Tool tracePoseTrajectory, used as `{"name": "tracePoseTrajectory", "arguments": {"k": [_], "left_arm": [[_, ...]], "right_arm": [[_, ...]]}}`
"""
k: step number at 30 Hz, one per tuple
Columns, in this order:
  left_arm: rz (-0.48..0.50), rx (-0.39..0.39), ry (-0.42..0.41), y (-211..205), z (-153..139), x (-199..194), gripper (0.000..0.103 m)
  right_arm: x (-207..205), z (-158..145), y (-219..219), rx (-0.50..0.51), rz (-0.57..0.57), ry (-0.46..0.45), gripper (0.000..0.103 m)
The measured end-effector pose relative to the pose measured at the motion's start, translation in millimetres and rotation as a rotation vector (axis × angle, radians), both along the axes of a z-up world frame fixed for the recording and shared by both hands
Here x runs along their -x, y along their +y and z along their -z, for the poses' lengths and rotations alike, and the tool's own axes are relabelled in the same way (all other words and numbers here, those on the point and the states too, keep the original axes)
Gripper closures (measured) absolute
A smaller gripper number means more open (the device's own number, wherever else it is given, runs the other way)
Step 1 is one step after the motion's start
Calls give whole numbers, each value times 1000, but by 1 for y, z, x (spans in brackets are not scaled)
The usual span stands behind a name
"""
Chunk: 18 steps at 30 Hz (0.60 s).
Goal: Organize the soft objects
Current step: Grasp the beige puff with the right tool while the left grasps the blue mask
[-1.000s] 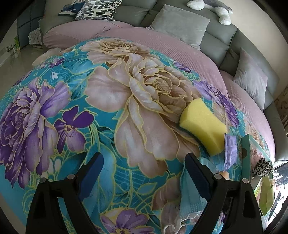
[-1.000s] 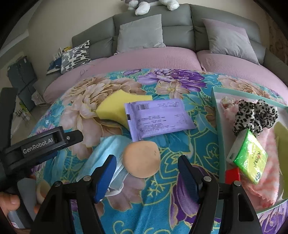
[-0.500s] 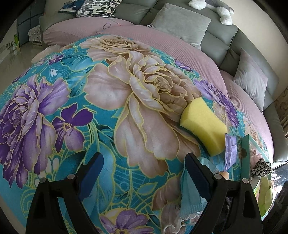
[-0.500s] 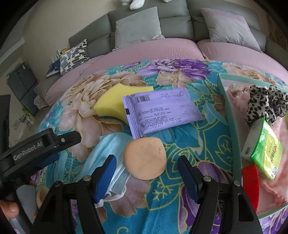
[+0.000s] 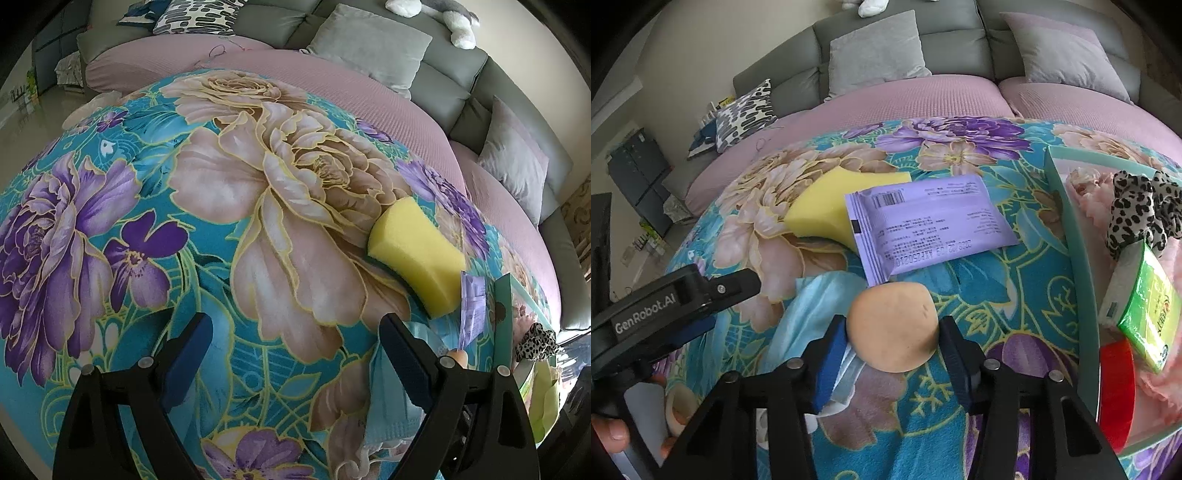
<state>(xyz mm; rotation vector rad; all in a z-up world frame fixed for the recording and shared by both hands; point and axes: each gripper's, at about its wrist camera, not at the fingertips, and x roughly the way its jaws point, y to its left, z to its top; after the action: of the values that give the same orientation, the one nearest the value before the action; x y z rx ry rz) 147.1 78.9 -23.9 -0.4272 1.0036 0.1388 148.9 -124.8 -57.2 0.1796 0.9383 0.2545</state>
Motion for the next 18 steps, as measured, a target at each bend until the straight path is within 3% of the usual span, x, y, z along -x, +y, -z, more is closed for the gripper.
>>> {"name": "tracePoseTrajectory", "arguments": {"k": [7, 18], "left_arm": [[8, 1, -8, -1, -3, 0, 11], [69, 6, -9, -13, -5, -1, 11]], "right_arm": [[5, -7, -5, -11, 13, -19, 49], [22, -43, -37, -12, 97, -140, 49]]}}
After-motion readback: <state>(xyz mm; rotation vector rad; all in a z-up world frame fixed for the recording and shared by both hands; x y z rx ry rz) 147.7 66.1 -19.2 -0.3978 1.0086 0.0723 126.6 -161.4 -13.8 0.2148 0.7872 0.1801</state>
